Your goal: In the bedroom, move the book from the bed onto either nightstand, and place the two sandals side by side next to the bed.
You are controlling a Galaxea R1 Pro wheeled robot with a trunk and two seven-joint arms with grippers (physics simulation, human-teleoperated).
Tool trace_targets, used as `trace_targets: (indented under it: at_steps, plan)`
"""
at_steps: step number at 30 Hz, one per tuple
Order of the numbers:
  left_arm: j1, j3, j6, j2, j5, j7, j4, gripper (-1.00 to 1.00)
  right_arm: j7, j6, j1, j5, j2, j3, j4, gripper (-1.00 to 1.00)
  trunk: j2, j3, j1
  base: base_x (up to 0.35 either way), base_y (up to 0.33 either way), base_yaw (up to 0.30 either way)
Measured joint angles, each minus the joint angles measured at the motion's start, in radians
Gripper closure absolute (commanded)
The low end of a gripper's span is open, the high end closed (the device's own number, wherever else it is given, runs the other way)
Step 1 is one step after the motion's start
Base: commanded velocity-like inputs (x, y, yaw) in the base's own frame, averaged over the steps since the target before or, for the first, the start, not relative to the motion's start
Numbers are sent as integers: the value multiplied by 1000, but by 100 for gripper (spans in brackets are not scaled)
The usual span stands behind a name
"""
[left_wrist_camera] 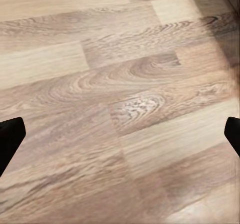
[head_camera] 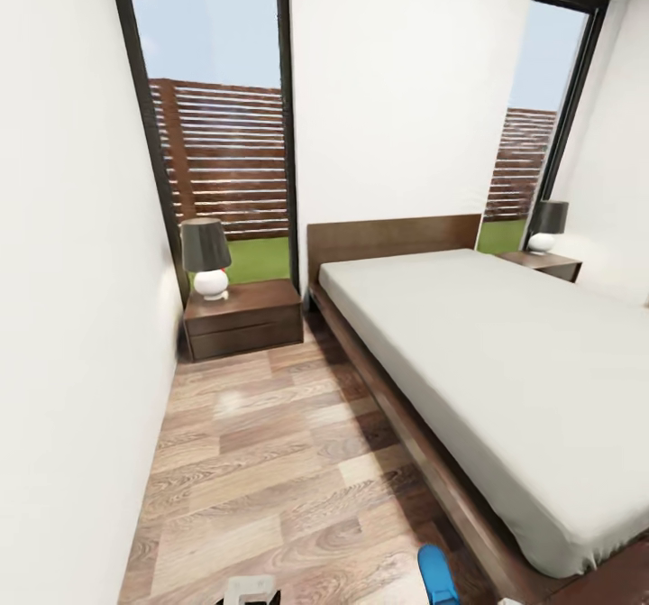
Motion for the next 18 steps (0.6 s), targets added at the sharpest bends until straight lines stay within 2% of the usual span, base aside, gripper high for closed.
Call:
trace_targets:
  at_steps: [18]
  plan:
    - [0, 0, 1, 0, -1, 0, 0, -100, 0, 0, 0, 0, 0, 0, 0, 100, 0, 0, 0, 0, 0, -283]
